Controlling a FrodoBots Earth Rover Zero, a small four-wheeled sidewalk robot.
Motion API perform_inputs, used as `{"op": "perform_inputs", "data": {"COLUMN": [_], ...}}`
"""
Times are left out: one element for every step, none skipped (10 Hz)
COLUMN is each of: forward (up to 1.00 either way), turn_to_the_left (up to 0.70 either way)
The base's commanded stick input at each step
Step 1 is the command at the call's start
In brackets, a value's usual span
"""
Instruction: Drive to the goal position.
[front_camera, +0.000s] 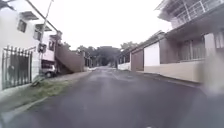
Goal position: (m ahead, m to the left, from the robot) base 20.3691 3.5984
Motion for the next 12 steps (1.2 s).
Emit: {"op": "perform_inputs", "data": {"forward": [0.50, 0.50, 0.50, 0.50, 0.50, 0.50, 0.50, 0.50, 0.50, 0.50, 0.50, 0.50], "turn_to_the_left": [0.00, 0.00, 0.00, 0.00, 0.00, 0.00, 0.00, 0.00, 0.00, 0.00, 0.00, 0.00]}}
